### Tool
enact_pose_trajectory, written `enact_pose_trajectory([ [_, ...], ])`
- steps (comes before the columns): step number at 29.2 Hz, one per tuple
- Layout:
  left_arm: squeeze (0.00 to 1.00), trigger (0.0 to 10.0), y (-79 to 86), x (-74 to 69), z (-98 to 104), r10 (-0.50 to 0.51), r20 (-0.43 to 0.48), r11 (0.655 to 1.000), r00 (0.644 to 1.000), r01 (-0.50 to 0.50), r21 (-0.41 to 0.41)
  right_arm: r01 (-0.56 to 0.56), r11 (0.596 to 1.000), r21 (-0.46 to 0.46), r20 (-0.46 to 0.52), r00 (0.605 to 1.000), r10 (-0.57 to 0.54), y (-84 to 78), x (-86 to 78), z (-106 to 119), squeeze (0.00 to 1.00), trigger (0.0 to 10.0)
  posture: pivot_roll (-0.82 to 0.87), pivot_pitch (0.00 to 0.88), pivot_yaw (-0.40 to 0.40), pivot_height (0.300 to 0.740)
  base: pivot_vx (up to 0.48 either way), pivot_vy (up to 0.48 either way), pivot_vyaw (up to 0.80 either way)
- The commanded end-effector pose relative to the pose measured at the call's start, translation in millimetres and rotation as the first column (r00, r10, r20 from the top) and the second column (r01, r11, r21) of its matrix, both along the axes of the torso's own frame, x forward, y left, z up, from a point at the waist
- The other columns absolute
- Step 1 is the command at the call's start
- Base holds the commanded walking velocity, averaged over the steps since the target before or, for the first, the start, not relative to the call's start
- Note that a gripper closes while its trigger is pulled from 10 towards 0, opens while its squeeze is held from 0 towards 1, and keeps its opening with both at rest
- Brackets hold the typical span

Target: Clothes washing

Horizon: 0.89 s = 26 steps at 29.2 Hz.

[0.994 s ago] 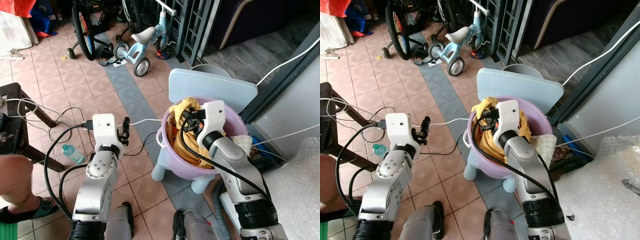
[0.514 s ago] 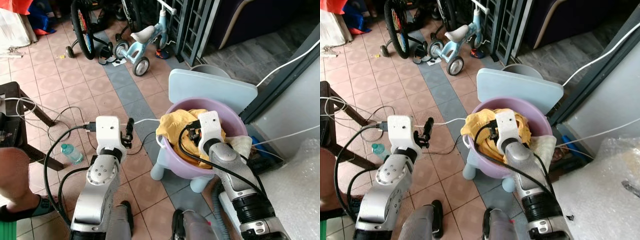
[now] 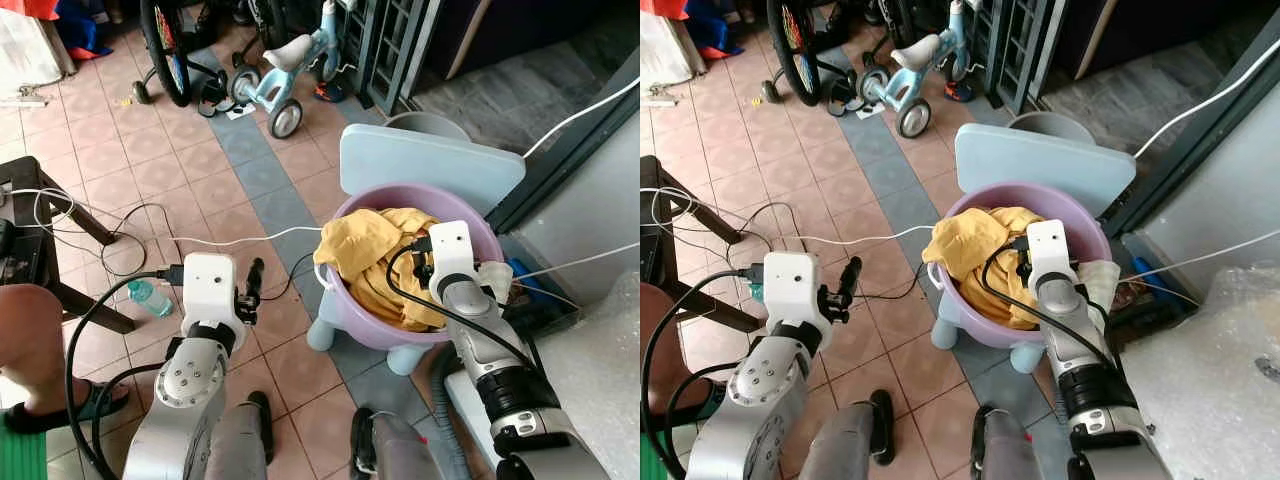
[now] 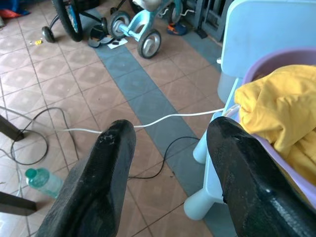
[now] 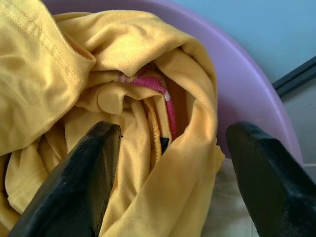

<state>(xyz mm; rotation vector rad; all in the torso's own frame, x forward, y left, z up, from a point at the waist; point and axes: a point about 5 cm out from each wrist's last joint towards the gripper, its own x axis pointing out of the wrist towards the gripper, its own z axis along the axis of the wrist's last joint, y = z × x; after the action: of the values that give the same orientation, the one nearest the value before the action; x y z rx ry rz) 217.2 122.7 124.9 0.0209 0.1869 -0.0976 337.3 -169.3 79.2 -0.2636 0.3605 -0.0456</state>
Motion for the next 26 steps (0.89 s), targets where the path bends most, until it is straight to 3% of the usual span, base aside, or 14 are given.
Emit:
enact_pose_trajectory([
  [1,0.0,10.0,1.5,-7.6,1,-0.009,-0.021,1.0,1.0,0.009,0.008,-0.004,1.0,0.008,-0.044,0.999,0.004,0.9,0.2,-10,1.0,10.0,0.16,0.368,0.027,0.74,0.0,0.0,0.0],
  [4,0.0,10.0,0.2,-10.5,2,-0.025,-0.033,1.0,0.999,0.025,0.011,-0.005,1.0,0.004,-0.07,0.998,0.005,4.3,2.8,-14,0.95,10.0,0.16,0.376,0.031,0.74,0.0,0.0,0.0],
  [5,0.0,10.0,-0.1,-11.7,3,-0.028,-0.035,1.0,0.999,0.029,0.013,0.004,1.0,-0.017,-0.077,0.997,-0.006,4.1,4.2,-16,0.32,10.0,0.17,0.382,0.031,0.74,0.0,0.0,0.0],
  [6,0.0,10.0,-0.5,-12.3,3,-0.032,-0.035,0.999,0.999,0.032,0.015,0.011,0.999,-0.033,-0.08,0.997,-0.014,3.9,4.9,-16,0.32,10.0,0.17,0.383,0.031,0.74,0.0,0.0,0.0],
  [7,0.0,10.0,-1.0,-12.4,5,-0.034,-0.034,0.999,0.999,0.034,0.017,0.025,0.998,-0.064,-0.08,0.996,-0.03,3.1,7.1,-17,0.19,10.0,0.18,0.385,0.032,0.74,0.0,0.0,0.0],
  [8,0.0,10.0,-1.0,-12.4,5,-0.034,-0.034,0.999,0.999,0.034,0.017,0.025,0.998,-0.064,-0.08,0.996,-0.03,3.1,7.1,-17,0.19,10.0,0.18,0.385,0.032,0.74,0.0,0.0,0.0],
  [9,0.0,10.0,-0.6,-13.1,6,-0.032,-0.037,0.999,0.999,0.033,0.018,0.044,0.998,-0.053,-0.084,0.995,-0.048,2.7,9.2,-17,0.0,10.0,0.18,0.386,0.032,0.74,0.0,0.0,0.0],
  [10,0.0,10.0,0.5,-13.9,6,-0.024,-0.042,1.0,0.999,0.025,0.019,0.075,0.997,0.024,-0.112,0.991,-0.071,5.4,9.1,-20,0.0,3.0,0.19,0.386,0.031,0.74,0.0,0.0,0.0],
  [11,0.0,10.0,0.5,-13.9,6,-0.024,-0.042,1.0,0.999,0.025,0.019,0.075,0.997,0.024,-0.112,0.991,-0.071,5.4,9.1,-20,0.0,3.0,0.19,0.386,0.031,0.74,0.0,0.0,0.0],
  [12,0.0,10.0,1.2,-13.9,5,-0.017,-0.048,1.0,0.999,0.018,0.019,0.088,0.993,0.078,-0.133,0.988,-0.077,8.4,8.4,-24,0.0,0.0,0.19,0.384,0.027,0.74,0.0,0.0,0.0],
  [17,0.0,10.0,1.3,-10.2,4,-0.006,-0.055,1.0,0.998,0.007,0.012,0.088,0.984,0.158,-0.146,0.987,-0.065,14.0,8.2,-26,0.0,0.0,0.18,0.368,0.017,0.74,0.0,0.0,0.0],
  [21,0.0,10.0,1.6,-3.5,4,0.007,-0.047,1.0,0.999,-0.007,0.002,0.096,0.969,0.227,-0.096,0.992,-0.076,9.9,11.0,-20,0.0,0.0,0.16,0.334,0.009,0.74,0.0,0.0,0.0],
  [26,0.0,10.0,1.5,6.9,1,0.029,-0.05,0.999,0.998,-0.03,-0.02,0.139,0.95,0.278,-0.114,0.987,-0.111,2.0,8.9,-24,0.0,0.0,0.15,0.306,-0.005,0.74,0.0,0.0,0.0],
])
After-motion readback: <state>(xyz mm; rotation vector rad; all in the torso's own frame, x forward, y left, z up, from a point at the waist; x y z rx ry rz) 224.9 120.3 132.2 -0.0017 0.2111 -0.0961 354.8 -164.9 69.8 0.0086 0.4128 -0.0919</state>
